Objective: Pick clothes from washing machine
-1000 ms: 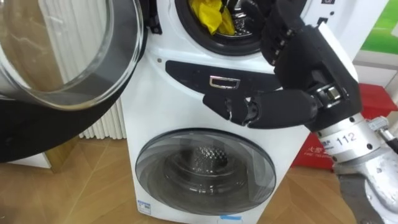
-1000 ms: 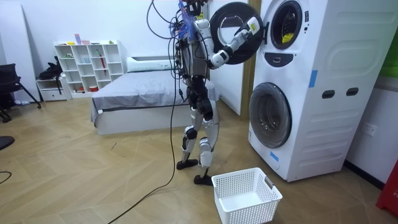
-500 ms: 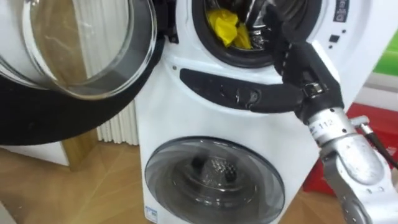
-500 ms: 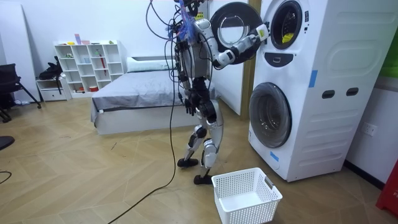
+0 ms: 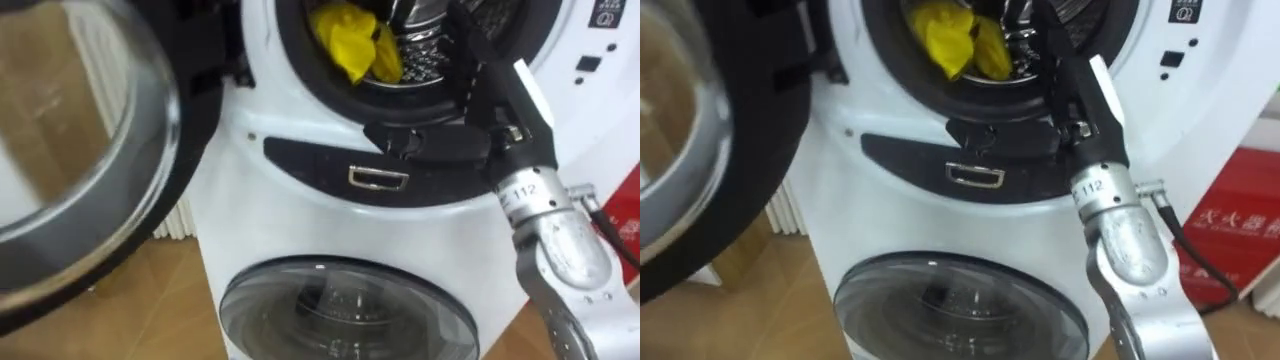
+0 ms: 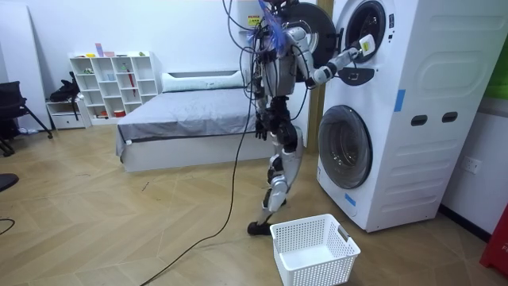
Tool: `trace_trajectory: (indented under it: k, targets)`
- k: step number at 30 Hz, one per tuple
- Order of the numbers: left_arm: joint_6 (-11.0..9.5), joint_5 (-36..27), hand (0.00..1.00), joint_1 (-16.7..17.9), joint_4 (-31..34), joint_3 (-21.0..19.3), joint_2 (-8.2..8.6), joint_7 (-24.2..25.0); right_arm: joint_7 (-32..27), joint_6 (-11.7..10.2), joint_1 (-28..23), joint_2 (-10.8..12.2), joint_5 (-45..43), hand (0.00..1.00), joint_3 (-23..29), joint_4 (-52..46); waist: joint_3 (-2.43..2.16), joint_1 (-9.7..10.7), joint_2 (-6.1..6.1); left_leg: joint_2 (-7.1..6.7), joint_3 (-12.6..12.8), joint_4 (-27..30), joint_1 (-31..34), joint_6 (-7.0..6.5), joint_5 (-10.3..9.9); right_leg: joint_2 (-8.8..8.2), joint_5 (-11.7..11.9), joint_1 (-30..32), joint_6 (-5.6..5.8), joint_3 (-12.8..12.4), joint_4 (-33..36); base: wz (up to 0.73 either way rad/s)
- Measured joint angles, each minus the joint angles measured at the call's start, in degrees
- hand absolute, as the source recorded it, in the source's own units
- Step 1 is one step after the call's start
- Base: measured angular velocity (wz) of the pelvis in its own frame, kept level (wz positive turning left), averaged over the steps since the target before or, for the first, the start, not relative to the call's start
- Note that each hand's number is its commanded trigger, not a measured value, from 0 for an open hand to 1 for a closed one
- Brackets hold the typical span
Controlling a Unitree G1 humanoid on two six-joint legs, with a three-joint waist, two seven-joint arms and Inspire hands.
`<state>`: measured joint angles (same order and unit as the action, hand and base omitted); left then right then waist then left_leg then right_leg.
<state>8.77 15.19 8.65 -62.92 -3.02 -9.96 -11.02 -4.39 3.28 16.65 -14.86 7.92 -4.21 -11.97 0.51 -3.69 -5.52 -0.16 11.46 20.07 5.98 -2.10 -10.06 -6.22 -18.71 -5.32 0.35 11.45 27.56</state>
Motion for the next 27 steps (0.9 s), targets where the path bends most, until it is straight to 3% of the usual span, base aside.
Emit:
trace_trajectory:
  k: [2, 3, 5, 6, 7, 9, 10, 11, 12, 14, 16, 22, 27]
  targets:
    - [-0.1, 0.0, 0.00, -1.6, 0.0, 0.0, -0.14, 0.0, 0.3, -1.1, -1.3, -0.2, -1.3, 0.00, -0.2, 0.0, 0.17, 0.5, 0.14, -0.75, 1.2, -0.6, -2.2, -1.03, -0.7, -1.97, 0.6, 1.6, 1.10, 0.1, 6.1, -0.19]
    - [-0.4, -0.8, 0.00, -2.7, 0.1, 0.2, -0.23, 0.0, 0.3, -1.4, -1.9, -0.5, -1.4, 0.00, -0.2, 0.0, 0.36, 0.4, 0.58, -0.90, 1.6, -1.1, -3.7, -1.39, -1.4, -2.72, 1.9, 2.3, 2.32, 0.2, 9.1, -0.25]
    - [-0.8, -1.1, 0.00, -3.9, 0.1, 2.2, -0.95, 0.0, 0.0, -1.9, -2.9, -0.6, -1.7, 0.00, 0.0, 0.5, 0.88, 0.8, 1.99, -0.55, 0.8, -2.3, -5.9, -1.45, -2.7, -2.81, 4.6, 3.5, 2.86, 0.7, 12.8, -0.19]
    - [-1.6, -1.1, 0.00, -4.2, 0.4, 2.9, -1.50, -0.1, -0.3, -2.3, -3.5, -0.8, -1.7, 0.00, 0.2, 1.0, 0.75, 0.8, 2.00, -0.47, 0.5, -3.4, -6.8, -1.60, -2.9, -2.48, 3.9, 4.5, 3.26, 0.1, 13.0, -0.14]
    - [-2.1, -1.0, 0.00, -4.8, 0.8, 3.3, -1.91, -0.2, 0.0, -2.3, -3.7, -0.9, -1.3, 0.00, 0.5, 0.9, 0.72, 1.1, 1.99, -0.16, 0.6, -3.9, -6.9, -1.64, -2.9, -1.81, 2.1, 6.1, 3.13, -0.4, 10.6, -0.13]
    - [-2.2, -1.0, 0.00, -4.7, 0.5, 3.3, -2.09, -0.2, 0.5, -1.8, -3.8, -1.0, -2.0, 0.00, 0.5, 0.7, 0.66, 2.0, 1.93, 0.27, 0.9, -4.0, -7.0, -1.74, -2.8, -1.37, 1.4, 8.8, 2.65, -0.2, 3.9, 0.00]
    - [-2.1, -1.0, 0.00, -4.6, 0.8, 3.3, -2.20, -0.2, 0.8, -1.0, -3.7, -1.0, -2.0, 0.00, 0.5, 0.1, 0.42, 1.9, 1.42, 0.07, 1.7, -4.0, -6.6, -1.75, -2.9, -1.47, 5.2, 9.8, 2.70, -0.2, -3.1, -0.05]
    - [-2.1, -1.0, 0.00, -4.6, 1.0, 3.2, -2.16, -0.2, 1.0, -0.7, -3.7, -1.1, -2.1, 0.00, 0.4, -0.2, 0.47, 2.0, 1.21, -0.14, 1.8, -4.0, -6.7, -1.78, -2.9, -1.56, 8.1, 10.5, 1.53, -0.2, -4.7, -0.07]
    - [-2.1, -1.0, 0.00, -3.5, 1.0, 3.2, -1.62, -0.2, 1.6, -0.3, -4.1, -1.3, -2.1, 0.00, 0.3, -0.2, -0.73, 1.6, 1.82, 0.18, 1.8, -4.7, -7.2, -1.66, -2.9, -0.98, 8.7, 9.8, 1.85, 0.0, -6.7, -0.14]
    - [-2.0, -1.0, 0.00, -2.1, 0.6, 3.1, -1.56, -0.2, 2.9, -0.1, -4.2, -1.3, -1.2, 0.00, 0.3, -0.2, -0.55, 1.1, 2.68, 1.00, 1.9, -5.5, -8.4, -1.17, -2.9, 0.54, 10.3, 7.9, 1.28, -0.3, -10.0, -0.17]
    - [-1.4, -0.6, 0.00, 0.0, 0.6, 2.3, -1.96, -0.2, 3.5, 0.2, -4.2, -1.3, 0.5, 0.00, 0.3, -0.2, -0.59, 1.0, 2.71, 1.67, 1.9, -5.8, -8.7, -0.71, -2.9, 1.48, 10.9, 6.3, 0.91, -0.3, -12.0, -0.03]
    - [-0.2, 0.2, 0.00, 2.9, 0.9, 2.0, -1.04, 0.0, 3.9, 0.3, -4.2, -1.0, 0.9, 0.00, 0.2, -0.2, -0.60, 0.1, 2.49, 2.69, 2.4, -6.0, -8.7, 0.15, -2.6, 2.89, 12.4, 6.0, 0.13, -0.5, -14.8, -0.05]
    - [-0.2, 0.7, 0.00, 3.4, 1.4, 2.1, 0.00, 0.4, 4.1, 0.3, -4.2, -1.0, -0.2, 0.00, -0.2, -0.3, -0.68, 0.0, 2.17, 2.88, 2.3, -6.6, -8.6, 0.44, -2.3, 3.31, 12.5, 5.9, -0.06, -0.7, -15.3, 0.00]
